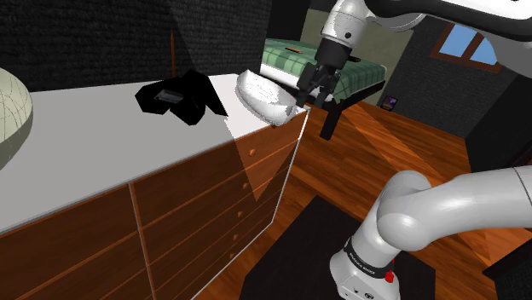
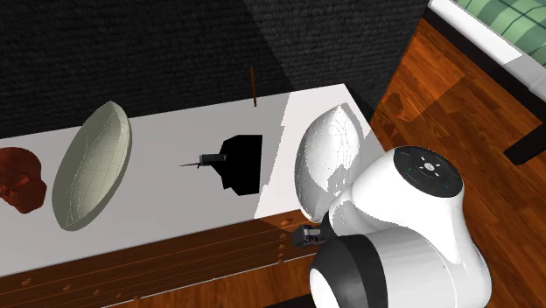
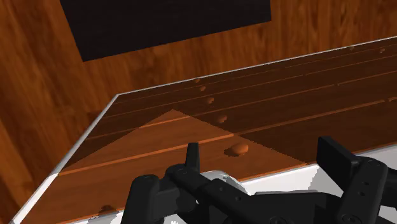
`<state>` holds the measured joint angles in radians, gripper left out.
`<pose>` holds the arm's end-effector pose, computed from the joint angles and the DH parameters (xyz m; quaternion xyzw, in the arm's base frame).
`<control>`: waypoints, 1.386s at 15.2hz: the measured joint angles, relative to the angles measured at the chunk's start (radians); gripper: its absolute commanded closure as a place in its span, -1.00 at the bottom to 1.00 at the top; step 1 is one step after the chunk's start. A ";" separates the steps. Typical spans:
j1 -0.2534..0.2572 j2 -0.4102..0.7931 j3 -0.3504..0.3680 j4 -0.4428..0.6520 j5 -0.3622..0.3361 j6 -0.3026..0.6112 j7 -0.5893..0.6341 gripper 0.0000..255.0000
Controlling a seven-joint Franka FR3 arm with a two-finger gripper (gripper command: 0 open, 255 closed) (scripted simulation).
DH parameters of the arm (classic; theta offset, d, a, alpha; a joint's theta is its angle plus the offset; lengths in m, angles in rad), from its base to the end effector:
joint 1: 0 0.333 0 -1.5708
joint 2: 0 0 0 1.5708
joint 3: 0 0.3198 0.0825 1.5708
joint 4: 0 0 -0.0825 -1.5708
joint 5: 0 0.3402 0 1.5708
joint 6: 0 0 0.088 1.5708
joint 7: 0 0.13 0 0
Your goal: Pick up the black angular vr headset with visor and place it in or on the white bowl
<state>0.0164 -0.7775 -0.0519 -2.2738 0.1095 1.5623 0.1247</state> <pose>0.2641 -0.0010 0.6034 -0.9943 0.0707 -0.0288 0.0744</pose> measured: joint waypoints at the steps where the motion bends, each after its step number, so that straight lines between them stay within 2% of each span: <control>1: 0.000 0.000 0.000 0.000 0.000 0.000 0.000 -1.00; 4: 0.030 0.045 -0.011 0.007 -0.015 0.072 -0.085 -1.00; 12: 0.150 0.233 -0.032 0.072 -0.034 0.334 -0.393 -1.00; 21: 0.283 0.443 -0.043 0.199 -0.011 0.569 -0.746 -1.00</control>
<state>0.2997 -0.3342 -0.0946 -2.0745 0.0989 2.1316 -0.6213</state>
